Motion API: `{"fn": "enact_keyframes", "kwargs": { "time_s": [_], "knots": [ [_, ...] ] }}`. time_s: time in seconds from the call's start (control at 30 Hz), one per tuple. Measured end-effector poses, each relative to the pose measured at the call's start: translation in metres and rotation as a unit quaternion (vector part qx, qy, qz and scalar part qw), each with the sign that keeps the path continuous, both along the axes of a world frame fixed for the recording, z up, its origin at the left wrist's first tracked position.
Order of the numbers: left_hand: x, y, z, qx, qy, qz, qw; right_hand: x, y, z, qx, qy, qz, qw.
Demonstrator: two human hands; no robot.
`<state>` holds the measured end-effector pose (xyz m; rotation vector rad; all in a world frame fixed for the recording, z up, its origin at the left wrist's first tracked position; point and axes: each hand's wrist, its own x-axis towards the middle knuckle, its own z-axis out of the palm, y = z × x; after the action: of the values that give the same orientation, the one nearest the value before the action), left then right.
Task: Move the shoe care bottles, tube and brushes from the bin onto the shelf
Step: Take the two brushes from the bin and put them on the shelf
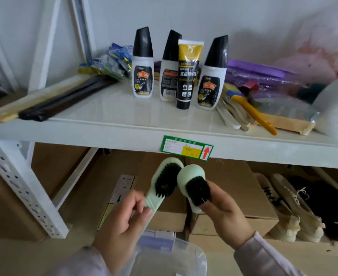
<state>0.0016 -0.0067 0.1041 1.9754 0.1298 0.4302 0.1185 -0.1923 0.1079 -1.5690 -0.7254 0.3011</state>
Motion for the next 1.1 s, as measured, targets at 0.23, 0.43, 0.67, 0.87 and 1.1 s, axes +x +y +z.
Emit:
{"fn": "enact_keyframes", "kwargs": {
  "time_s": [0.23,0.43,0.67,0.87,1.1],
  "knots": [
    [0.020,0.014,0.058,-0.016,-0.091,0.029,0.995,-0.010,0.015,0.073,0.019,-0.082,-0.012,0.996],
    [0.048,0.031,0.120,-0.026,-0.086,0.090,0.992,0.012,0.039,0.132,-0.043,-0.068,-0.111,0.991],
    [0.085,0.063,0.164,-0.007,0.053,0.096,0.994,0.038,0.075,0.171,-0.236,-0.088,-0.173,0.952],
    [0.112,0.074,0.166,0.026,0.141,0.070,0.987,0.061,0.100,0.172,-0.345,-0.051,-0.147,0.926],
    [0.120,0.082,0.168,0.155,0.156,0.055,0.974,0.075,0.114,0.168,-0.402,-0.074,-0.165,0.898]
  ]
}}
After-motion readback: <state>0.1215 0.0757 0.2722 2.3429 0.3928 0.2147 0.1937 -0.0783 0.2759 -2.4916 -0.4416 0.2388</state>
